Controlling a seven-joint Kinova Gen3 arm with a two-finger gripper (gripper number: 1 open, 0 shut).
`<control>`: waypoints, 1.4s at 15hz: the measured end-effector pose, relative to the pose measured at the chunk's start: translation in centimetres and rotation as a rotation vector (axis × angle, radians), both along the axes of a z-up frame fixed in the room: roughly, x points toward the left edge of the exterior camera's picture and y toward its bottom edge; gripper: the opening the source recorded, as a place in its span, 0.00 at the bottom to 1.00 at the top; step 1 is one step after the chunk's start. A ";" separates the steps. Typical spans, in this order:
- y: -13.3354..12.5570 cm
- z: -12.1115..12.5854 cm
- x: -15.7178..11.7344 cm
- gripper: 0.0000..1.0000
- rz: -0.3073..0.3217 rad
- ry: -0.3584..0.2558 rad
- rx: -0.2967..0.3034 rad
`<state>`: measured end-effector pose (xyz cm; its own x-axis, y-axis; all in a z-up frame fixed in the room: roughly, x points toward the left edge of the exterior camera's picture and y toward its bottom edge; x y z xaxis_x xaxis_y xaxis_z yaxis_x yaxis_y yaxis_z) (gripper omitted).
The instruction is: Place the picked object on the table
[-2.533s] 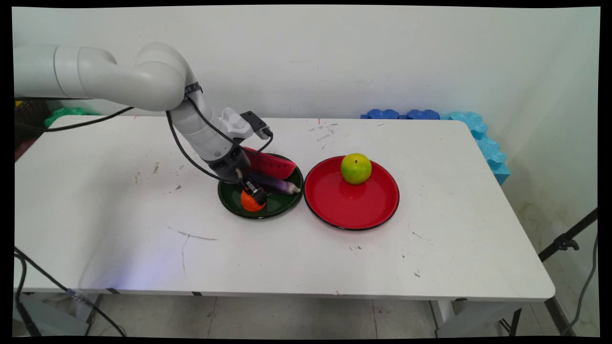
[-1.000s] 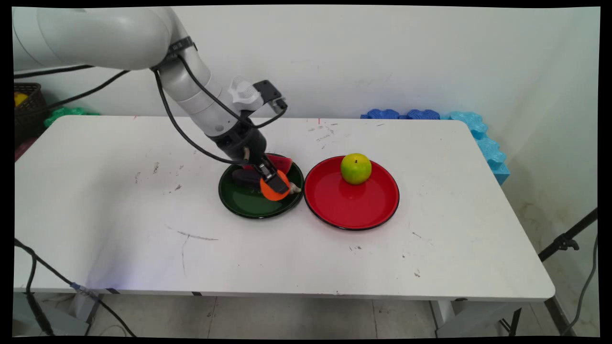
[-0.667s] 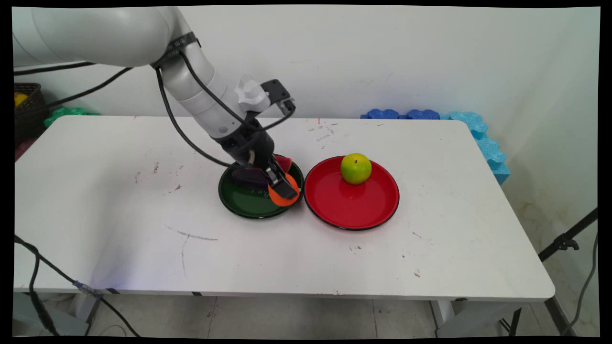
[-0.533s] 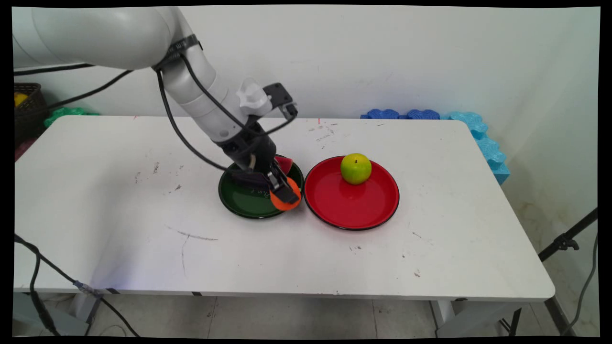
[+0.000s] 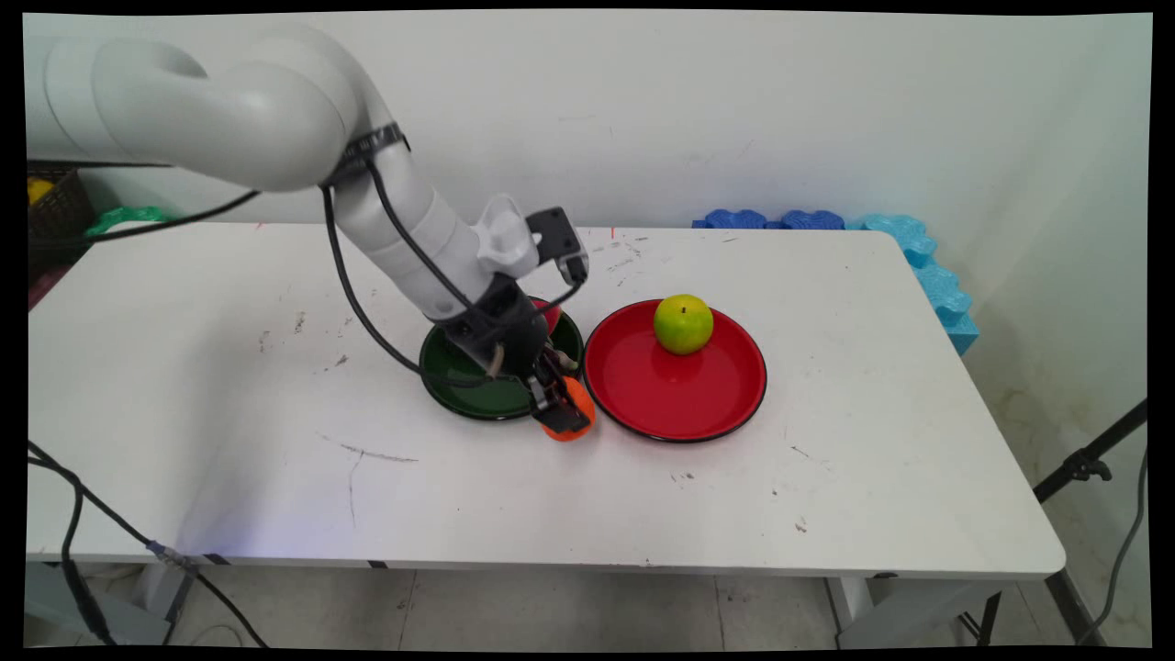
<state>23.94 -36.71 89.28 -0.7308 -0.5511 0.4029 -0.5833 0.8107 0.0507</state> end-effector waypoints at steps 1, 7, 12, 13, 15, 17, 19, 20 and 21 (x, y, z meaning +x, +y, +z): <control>0.0 -0.5 -0.1 0.00 -0.011 0.002 -0.006; 0.1 -2.6 -0.4 0.00 -0.070 0.006 -0.036; 0.2 -3.8 -0.4 0.00 -0.103 0.003 -0.048; 0.3 -4.0 -0.3 0.00 -0.110 0.002 -0.050; 0.3 -4.3 -0.3 0.00 -0.118 0.001 -0.052; 0.4 -4.5 -0.2 0.00 -0.126 0.001 -0.056; 0.4 -4.7 -0.2 0.00 -0.133 0.002 -0.058; 0.5 -4.8 -0.2 0.00 -0.137 0.004 -0.060; 0.5 -4.9 -0.2 1.00 -0.140 0.005 -0.062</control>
<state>23.74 -36.19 84.40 -0.7967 -0.4179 0.4365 -0.4642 0.8857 0.0007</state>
